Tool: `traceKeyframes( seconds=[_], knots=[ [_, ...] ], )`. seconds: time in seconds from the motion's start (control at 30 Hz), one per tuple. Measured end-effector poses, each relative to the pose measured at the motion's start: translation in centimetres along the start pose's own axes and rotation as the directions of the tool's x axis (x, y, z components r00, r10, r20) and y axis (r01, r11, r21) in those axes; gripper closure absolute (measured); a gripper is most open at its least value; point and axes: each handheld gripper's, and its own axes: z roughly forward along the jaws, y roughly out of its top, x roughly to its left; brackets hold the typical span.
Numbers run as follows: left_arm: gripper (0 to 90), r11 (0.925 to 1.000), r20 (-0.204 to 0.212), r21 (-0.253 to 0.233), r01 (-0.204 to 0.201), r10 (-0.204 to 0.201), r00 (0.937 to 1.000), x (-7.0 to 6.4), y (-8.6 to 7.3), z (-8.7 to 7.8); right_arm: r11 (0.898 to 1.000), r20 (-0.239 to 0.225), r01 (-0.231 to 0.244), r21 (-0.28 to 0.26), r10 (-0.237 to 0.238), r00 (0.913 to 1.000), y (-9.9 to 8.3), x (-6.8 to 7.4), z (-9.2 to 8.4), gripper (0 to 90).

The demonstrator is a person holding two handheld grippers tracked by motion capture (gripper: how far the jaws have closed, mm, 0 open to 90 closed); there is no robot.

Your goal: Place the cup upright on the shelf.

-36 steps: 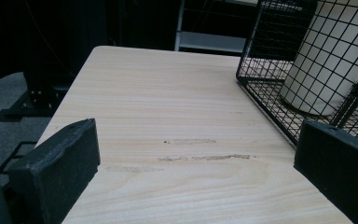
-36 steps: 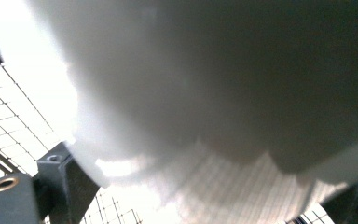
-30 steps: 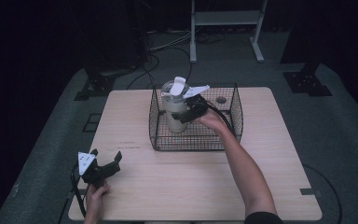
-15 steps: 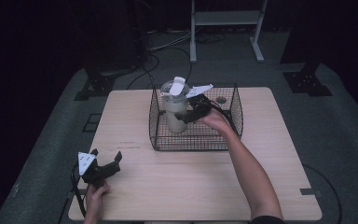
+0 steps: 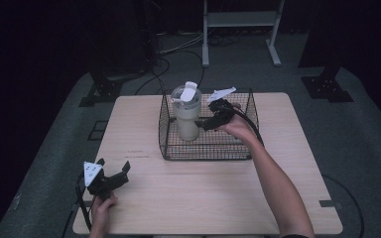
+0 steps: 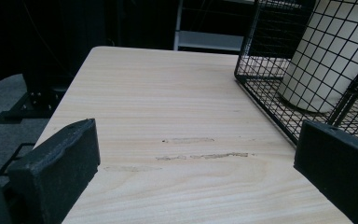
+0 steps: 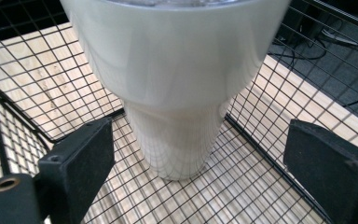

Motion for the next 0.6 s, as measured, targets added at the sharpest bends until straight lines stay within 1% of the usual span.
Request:
traceKeyframes(
  seconds=[0.17, 0.23, 0.3, 0.6],
  knots=[
    [0.0, 1.0000, -0.001, 0.000, 0.000, 0.000, 1.0000, 0.0, 0.0, 0.0, 1.000, 0.013, -0.017, -0.015, 0.018, 0.9998, 0.0, -0.3, -1.1, 8.2],
    [0.0, 1.0000, -0.002, 0.000, -0.002, 0.002, 1.0000, 0.0, 0.0, 0.0, 0.999, 0.016, -0.032, -0.023, 0.032, 0.9994, 0.1, -0.4, -1.5, 8.2],
    [0.0, 1.0000, -0.003, 0.001, -0.001, 0.001, 1.0000, 0.0, 0.0, 0.0, 0.999, 0.025, -0.040, -0.020, 0.040, 0.9989, 0.2, -0.4, -1.9, 8.2],
    [0.0, 1.0000, -0.002, 0.000, -0.003, 0.003, 1.0000, 0.0, 0.0, 0.0, 0.999, 0.038, -0.042, 0.001, 0.042, 0.9984, 0.4, -0.4, -3.0, 8.2]
  ],
)
